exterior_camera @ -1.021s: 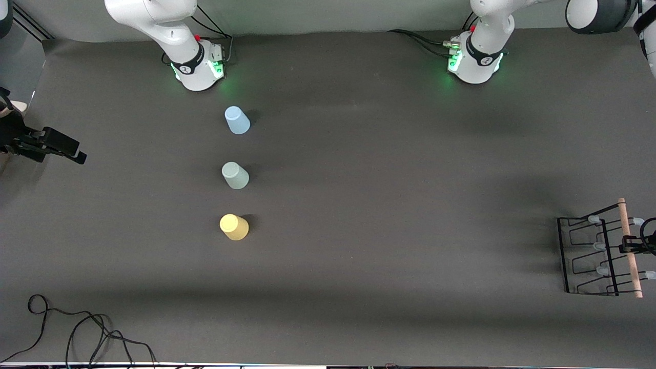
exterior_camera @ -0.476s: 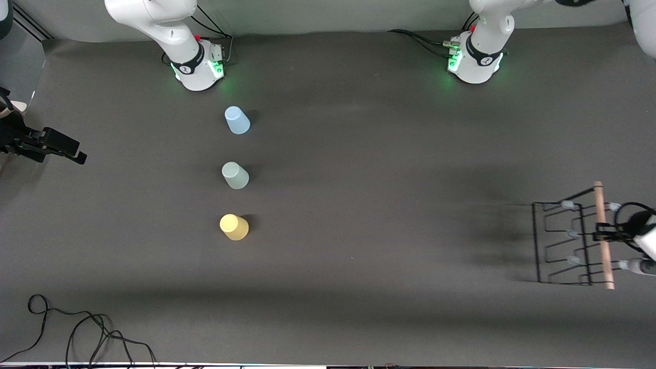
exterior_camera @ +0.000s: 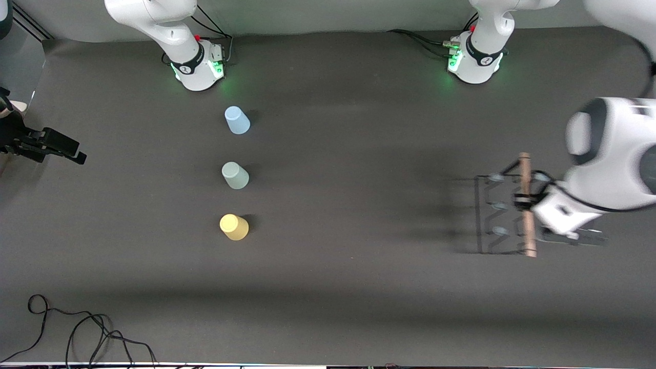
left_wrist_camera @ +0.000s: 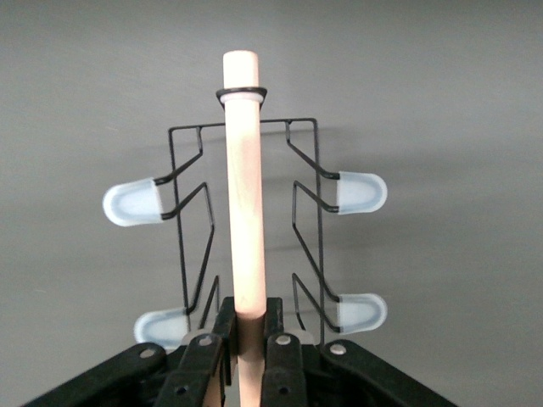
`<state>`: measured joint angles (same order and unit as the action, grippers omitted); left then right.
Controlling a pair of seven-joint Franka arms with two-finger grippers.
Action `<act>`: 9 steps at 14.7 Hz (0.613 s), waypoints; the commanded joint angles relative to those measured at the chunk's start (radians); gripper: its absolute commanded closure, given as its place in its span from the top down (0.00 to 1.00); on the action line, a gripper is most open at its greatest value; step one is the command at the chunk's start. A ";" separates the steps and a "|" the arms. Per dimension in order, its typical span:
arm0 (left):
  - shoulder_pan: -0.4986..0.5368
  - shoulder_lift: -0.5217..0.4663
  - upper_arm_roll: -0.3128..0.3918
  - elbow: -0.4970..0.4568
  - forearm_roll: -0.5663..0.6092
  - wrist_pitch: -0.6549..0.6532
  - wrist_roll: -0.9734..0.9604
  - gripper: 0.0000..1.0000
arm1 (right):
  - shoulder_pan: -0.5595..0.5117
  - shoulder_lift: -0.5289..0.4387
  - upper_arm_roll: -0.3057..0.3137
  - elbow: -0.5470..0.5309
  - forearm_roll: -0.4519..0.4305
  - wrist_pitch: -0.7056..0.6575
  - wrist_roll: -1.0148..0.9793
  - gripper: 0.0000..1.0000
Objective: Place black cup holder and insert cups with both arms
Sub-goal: 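Reach the left gripper down to the black rack's wooden rod, then grasp the rack by the rod and carry it toward the cups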
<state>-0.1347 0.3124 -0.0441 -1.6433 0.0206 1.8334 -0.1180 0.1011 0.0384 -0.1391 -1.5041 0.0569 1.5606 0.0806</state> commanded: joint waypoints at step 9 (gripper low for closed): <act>-0.391 -0.027 0.018 -0.101 -0.066 0.193 -0.506 0.00 | -0.006 0.009 0.003 0.019 -0.023 -0.017 -0.019 1.00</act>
<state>-0.4986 0.3142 -0.0461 -1.7331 0.0018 1.9926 -0.5760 0.1004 0.0388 -0.1398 -1.5041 0.0569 1.5546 0.0806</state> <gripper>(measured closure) 0.841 0.000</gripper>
